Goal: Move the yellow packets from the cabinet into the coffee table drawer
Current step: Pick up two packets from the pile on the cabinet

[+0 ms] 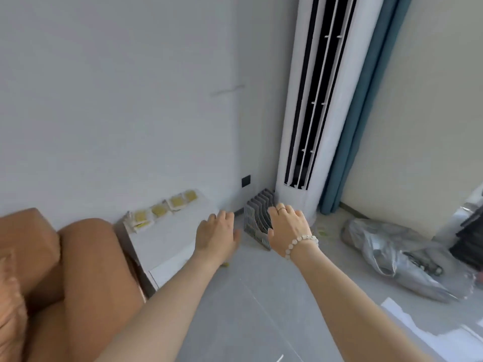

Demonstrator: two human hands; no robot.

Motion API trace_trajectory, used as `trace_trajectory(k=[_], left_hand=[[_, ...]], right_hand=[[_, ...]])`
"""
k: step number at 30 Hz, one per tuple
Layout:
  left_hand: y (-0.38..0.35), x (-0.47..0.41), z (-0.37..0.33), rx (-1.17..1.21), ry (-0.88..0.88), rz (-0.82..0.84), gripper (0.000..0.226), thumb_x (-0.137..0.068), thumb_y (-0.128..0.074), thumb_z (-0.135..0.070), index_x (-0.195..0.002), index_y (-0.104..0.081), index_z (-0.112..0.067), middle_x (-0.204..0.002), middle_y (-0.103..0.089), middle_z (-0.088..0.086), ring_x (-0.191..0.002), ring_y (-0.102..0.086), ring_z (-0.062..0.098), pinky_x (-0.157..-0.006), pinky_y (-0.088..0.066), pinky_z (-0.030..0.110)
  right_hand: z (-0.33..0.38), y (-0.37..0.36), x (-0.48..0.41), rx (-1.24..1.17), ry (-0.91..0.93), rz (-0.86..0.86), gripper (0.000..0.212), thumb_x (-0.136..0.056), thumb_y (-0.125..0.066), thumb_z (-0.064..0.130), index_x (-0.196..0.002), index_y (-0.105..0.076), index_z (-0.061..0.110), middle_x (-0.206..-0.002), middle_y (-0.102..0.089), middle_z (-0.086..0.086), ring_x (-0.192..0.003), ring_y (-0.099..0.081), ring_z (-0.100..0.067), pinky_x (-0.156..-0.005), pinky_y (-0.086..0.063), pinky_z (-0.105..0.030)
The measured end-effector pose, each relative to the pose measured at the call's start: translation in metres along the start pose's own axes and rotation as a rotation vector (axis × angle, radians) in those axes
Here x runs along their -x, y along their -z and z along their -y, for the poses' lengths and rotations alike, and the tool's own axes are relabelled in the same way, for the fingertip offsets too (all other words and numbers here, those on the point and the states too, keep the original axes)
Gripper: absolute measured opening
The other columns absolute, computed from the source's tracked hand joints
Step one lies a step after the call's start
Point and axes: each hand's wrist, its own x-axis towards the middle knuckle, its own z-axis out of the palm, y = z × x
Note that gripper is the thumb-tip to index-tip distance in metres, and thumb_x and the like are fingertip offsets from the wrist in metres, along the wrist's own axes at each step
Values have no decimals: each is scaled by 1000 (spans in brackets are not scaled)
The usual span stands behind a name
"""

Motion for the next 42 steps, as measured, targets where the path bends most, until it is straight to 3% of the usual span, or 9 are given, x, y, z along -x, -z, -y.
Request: trace_trajectory(k=[8, 19, 25, 35, 39, 42], left_hand=[[-38, -34, 96, -110, 275, 115, 41, -99, -34, -37, -130, -41, -10, -127, -46, 4, -102, -54, 23, -65, -32, 30], [-82, -143, 213, -147, 363, 130, 39, -99, -37, -35, -128, -41, -10, -124, -47, 3, -100, -58, 22, -62, -33, 30], [-106, -198, 251, -124, 381, 148, 42, -99, -36, -36, -132, -37, -10, -136, -40, 5, -103, -56, 22, -65, -34, 29], [-165, -271, 296, 6, 526, 214, 38, -97, -42, -33, -128, -42, -11, -123, -47, 3, -96, -59, 23, -62, -33, 29], [-179, -309, 310, -19, 486, 232, 38, -68, -80, -31, -93, -63, -8, -86, -59, 3, -55, -58, 22, -44, -19, 24], [-195, -340, 321, 33, 512, 246, 33, -78, -72, -30, -100, -59, -9, -93, -58, 4, -65, -60, 23, -45, -19, 25]], right_hand=[[54, -30, -106, -61, 259, 43, 40, -95, -42, 24, -133, -37, 11, -135, -40, -7, -122, -40, -23, -98, -33, -32], [114, -60, -272, -52, 384, 72, 37, -95, -39, 24, -130, -39, 12, -130, -43, -5, -116, -44, -22, -94, -36, -32], [122, -79, -343, -25, 367, 134, 35, -94, -39, 21, -128, -40, 11, -128, -45, -6, -115, -45, -22, -92, -36, -31], [143, -127, -455, -4, 468, 221, 39, -96, -39, 26, -132, -37, 11, -130, -43, -5, -116, -44, -21, -94, -36, -31], [142, -148, -507, -7, 500, 282, 40, -96, -40, 27, -132, -36, 11, -131, -42, -5, -118, -43, -21, -94, -35, -31], [139, -169, -542, -17, 485, 363, 38, -95, -39, 26, -131, -37, 11, -129, -43, -4, -117, -43, -20, -94, -36, -31]])
